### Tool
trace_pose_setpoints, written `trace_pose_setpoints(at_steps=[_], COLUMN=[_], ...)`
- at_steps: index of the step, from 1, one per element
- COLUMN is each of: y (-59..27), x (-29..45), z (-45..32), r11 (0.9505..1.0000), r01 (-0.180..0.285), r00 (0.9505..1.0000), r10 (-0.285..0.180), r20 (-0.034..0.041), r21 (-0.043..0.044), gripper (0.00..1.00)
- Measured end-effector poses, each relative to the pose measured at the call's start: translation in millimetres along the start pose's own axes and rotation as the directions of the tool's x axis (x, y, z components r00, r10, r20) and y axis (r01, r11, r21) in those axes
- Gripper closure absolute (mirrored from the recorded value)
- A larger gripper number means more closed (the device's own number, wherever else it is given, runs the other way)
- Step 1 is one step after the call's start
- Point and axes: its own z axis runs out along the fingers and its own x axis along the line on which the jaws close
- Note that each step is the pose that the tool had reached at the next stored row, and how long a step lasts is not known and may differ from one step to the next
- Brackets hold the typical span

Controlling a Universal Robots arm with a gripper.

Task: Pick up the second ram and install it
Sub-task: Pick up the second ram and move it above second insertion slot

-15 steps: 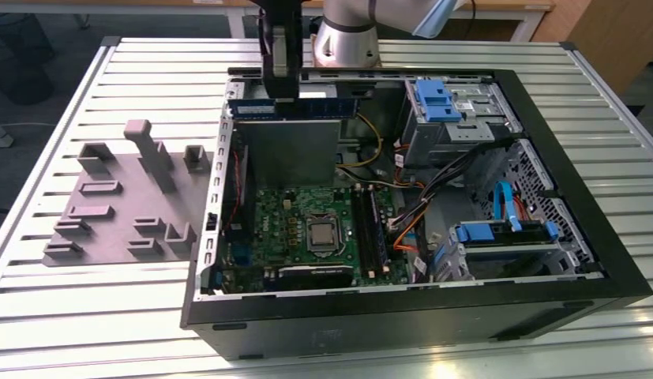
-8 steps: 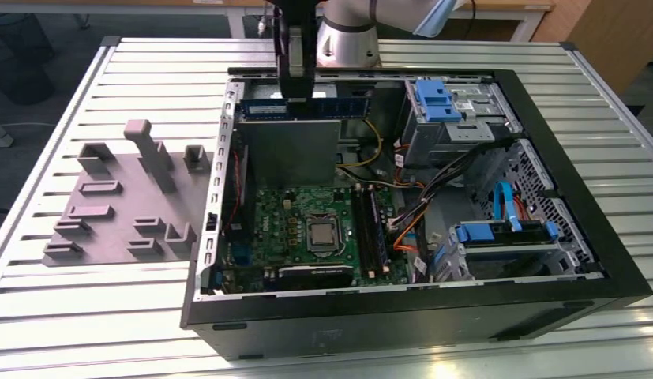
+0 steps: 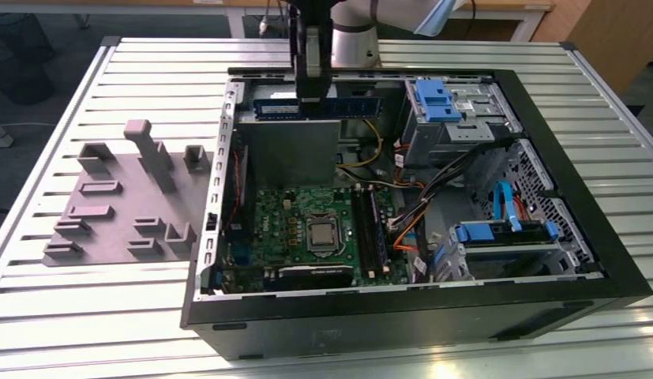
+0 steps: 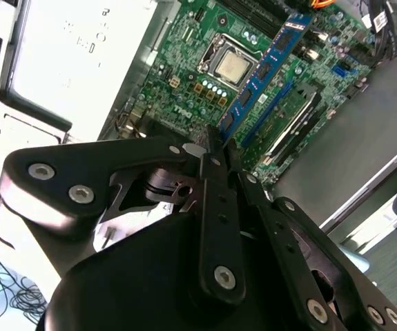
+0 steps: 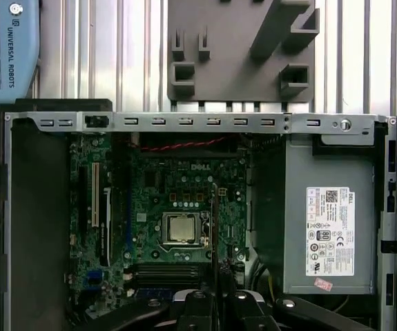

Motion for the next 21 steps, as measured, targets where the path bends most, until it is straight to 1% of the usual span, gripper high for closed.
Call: trace_pose_setpoints(at_steps=[13,21], y=[-20.1,-37.7], x=[-0.2,-0.4], z=[0.0,-0.1], r11=[1.0,1.0], r01=[0.0,0.0], r00=[1.0,1.0], r10=[0.0,0.0], r20=[0.0,-0.0001], r21=[0.0,-0.0001], gripper=[0.86,0.86])
